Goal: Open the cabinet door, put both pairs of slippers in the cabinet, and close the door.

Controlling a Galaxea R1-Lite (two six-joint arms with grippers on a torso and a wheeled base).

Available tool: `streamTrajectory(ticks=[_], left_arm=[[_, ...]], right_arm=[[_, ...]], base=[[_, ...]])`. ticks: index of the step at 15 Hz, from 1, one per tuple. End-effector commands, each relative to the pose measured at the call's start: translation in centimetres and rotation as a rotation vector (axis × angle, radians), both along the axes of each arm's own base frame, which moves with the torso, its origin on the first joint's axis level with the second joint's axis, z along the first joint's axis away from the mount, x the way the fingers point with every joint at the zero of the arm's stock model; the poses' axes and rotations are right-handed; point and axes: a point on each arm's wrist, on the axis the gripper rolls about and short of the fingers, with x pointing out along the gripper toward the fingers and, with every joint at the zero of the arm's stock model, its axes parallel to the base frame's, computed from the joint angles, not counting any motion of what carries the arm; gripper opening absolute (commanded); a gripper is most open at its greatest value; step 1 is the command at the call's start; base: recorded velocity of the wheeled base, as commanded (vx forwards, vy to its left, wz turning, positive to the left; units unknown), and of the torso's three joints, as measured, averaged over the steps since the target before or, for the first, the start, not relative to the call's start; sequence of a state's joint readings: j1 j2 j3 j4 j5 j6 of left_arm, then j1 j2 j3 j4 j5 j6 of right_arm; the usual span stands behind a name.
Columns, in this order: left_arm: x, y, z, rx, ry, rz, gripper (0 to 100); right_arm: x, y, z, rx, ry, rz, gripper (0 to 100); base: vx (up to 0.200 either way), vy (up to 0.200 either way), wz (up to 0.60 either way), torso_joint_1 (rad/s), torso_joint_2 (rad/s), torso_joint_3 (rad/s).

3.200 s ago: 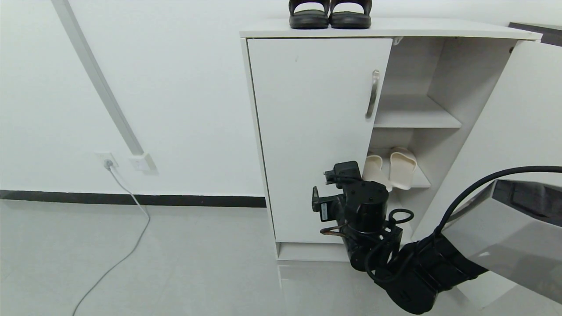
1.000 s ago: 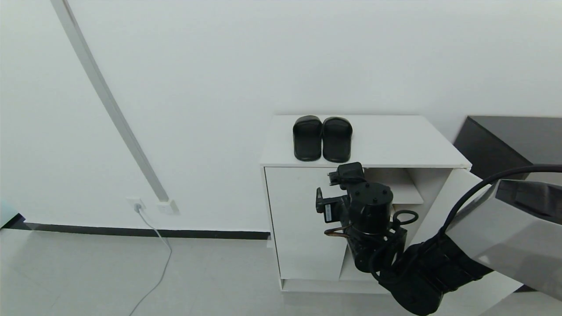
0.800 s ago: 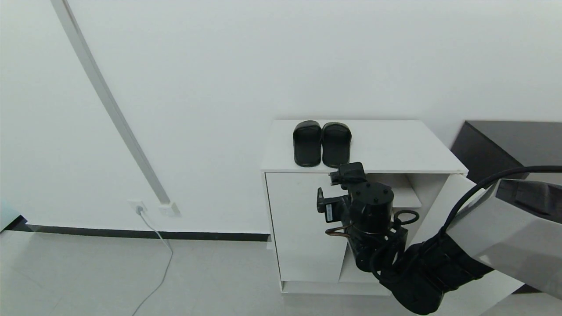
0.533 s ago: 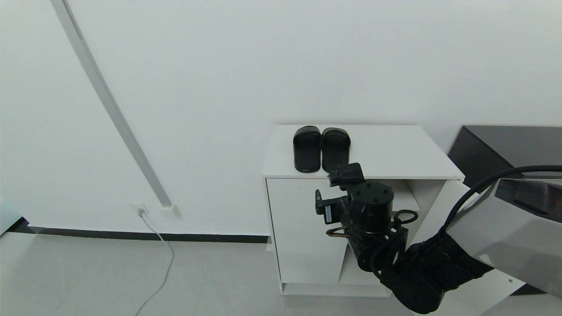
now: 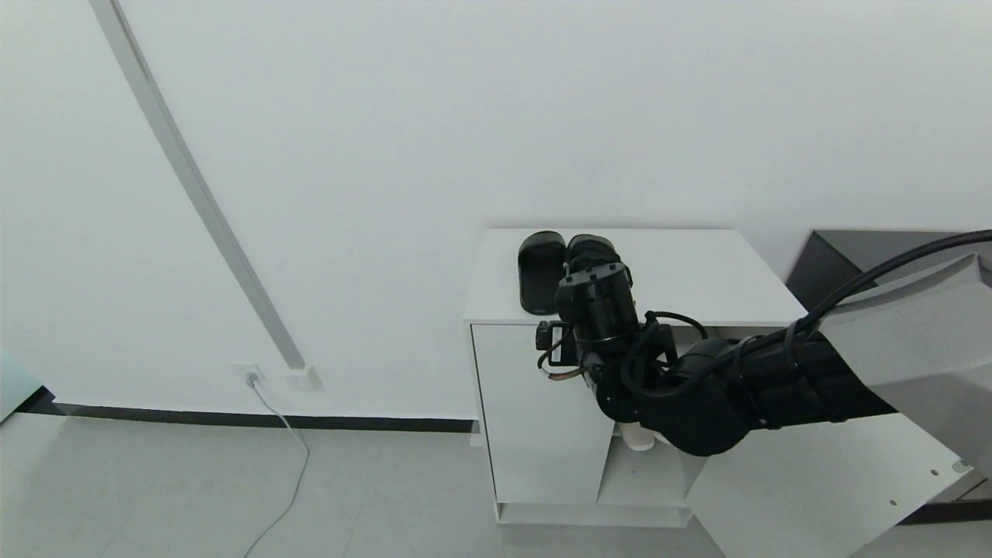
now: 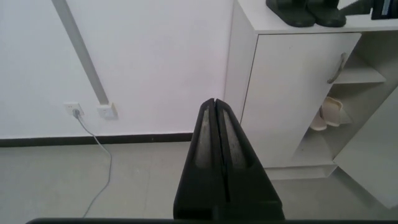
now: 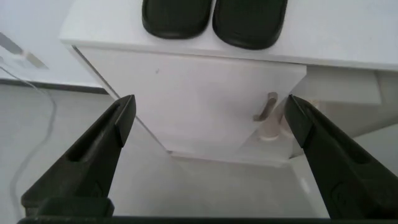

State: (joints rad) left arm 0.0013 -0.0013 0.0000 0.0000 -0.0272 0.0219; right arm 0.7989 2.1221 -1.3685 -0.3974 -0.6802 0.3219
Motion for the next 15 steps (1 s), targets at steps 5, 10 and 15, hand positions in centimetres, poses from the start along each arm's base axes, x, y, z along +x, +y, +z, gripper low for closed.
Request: streamTrajectory(ticks=[5, 10, 15], left_arm=[[0.0, 0.0, 0.0, 0.0, 0.001, 0.0, 0], [0.0, 0.0, 0.0, 0.0, 0.001, 0.0, 0], [0.0, 0.0, 0.0, 0.0, 0.001, 0.0, 0]], right_arm=[[1.0, -0.1, -0.1, 0.003, -0.012, -0.045, 100], [1.7, -0.1, -1.3, -0.007, -0.003, -0.058, 100], [2.7, 0.2, -2.9, -0.006, -0.015, -0.063, 100]], base=[[0.16, 0.0, 0.0, 0.001, 0.0, -0.001], [0.2, 0.0, 0.0, 0.004, 0.0, 0.002], [0.2, 0.0, 0.0, 0.001, 0.0, 0.002]])
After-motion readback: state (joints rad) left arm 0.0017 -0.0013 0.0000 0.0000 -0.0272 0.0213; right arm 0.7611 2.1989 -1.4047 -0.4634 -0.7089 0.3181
